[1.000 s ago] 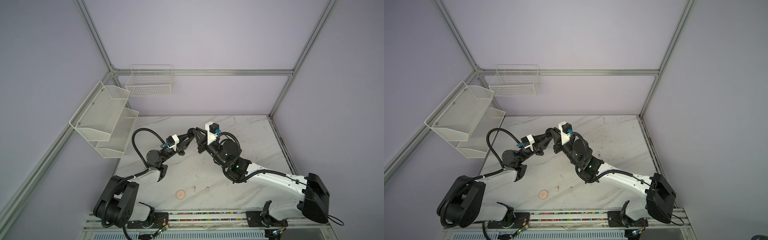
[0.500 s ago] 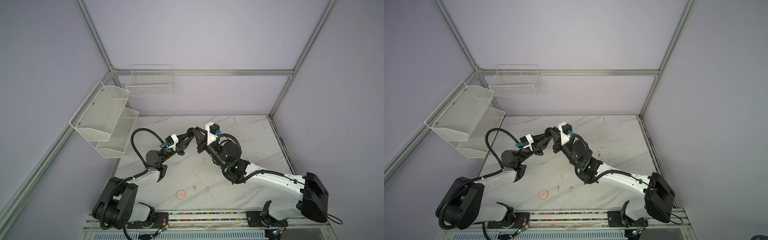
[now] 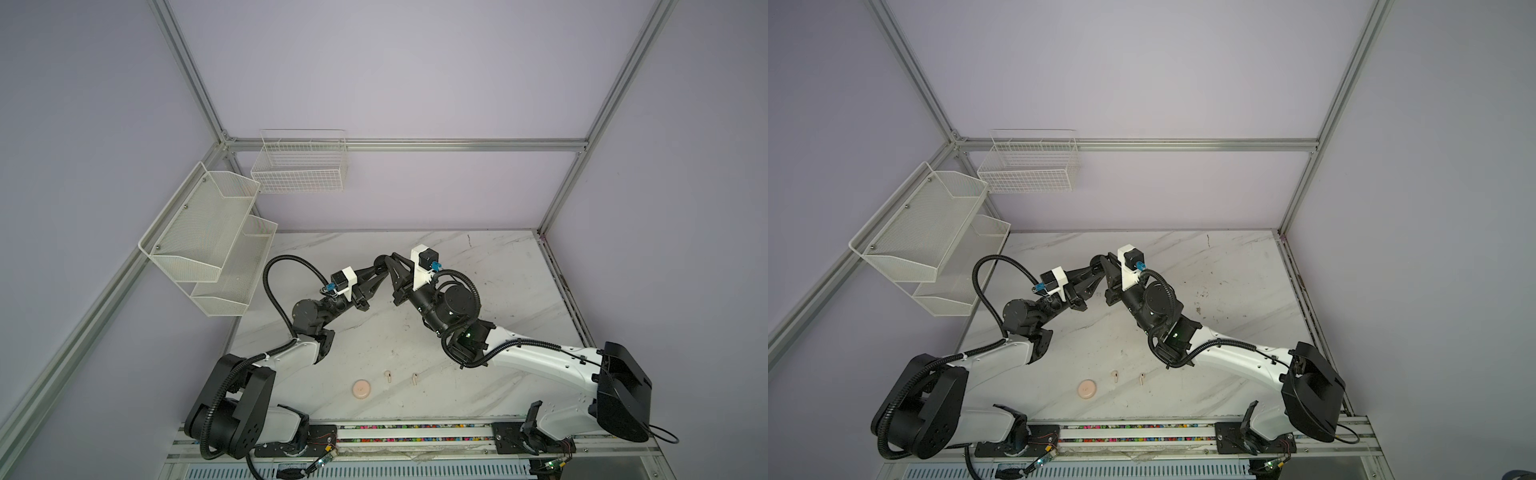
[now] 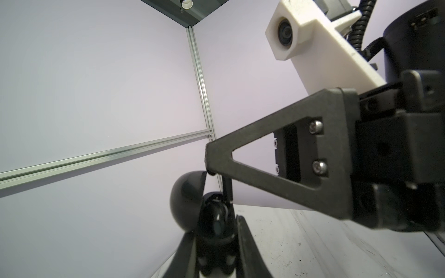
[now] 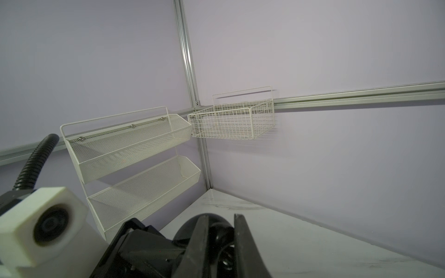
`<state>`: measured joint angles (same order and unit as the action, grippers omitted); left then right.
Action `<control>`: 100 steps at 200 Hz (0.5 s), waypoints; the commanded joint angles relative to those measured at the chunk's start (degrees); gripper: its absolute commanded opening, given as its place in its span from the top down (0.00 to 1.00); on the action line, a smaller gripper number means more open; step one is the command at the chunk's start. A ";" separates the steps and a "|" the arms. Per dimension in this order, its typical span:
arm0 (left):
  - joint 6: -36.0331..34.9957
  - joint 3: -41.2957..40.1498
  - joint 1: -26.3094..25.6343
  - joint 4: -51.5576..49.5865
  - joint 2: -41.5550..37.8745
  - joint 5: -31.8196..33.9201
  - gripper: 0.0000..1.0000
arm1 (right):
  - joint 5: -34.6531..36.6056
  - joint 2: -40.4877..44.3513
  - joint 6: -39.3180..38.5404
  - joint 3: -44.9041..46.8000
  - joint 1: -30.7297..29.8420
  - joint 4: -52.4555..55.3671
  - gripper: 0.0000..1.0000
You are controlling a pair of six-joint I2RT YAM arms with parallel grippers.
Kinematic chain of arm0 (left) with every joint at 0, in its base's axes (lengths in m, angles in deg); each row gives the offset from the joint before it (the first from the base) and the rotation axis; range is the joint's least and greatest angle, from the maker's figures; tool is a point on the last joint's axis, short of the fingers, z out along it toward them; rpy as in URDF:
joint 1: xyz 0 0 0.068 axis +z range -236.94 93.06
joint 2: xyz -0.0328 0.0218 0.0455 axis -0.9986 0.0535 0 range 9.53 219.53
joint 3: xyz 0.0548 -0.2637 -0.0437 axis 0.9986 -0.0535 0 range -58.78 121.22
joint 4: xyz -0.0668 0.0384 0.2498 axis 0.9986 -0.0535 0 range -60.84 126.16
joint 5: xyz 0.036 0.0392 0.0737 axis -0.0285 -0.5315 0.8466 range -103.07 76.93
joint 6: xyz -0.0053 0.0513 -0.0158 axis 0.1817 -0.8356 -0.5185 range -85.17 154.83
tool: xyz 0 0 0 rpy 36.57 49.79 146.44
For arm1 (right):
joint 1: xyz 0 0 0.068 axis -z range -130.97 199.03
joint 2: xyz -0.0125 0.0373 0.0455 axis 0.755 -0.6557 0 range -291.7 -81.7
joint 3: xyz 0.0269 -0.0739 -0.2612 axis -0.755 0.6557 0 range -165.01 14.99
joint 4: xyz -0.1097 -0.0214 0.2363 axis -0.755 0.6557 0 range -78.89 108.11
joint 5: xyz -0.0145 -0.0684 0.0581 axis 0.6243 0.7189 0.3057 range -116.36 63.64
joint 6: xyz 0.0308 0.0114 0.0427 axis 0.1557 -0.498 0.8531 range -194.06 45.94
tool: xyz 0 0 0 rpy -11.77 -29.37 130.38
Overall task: Insert wireless bluetooth earbuds into charging case
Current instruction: Insert the wireless bluetooth earbud into the charging case.
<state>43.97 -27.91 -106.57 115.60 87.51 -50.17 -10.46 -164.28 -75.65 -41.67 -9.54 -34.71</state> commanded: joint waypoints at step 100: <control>2.37 0.15 -0.75 6.67 -4.32 0.19 1.00 | 5.02 -3.11 -4.50 5.73 -0.50 -6.53 1.00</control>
<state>45.20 -27.93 -106.79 113.59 87.07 -50.48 -8.34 -166.27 -77.85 -38.37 -9.98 -43.78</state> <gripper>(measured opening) 0.201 0.176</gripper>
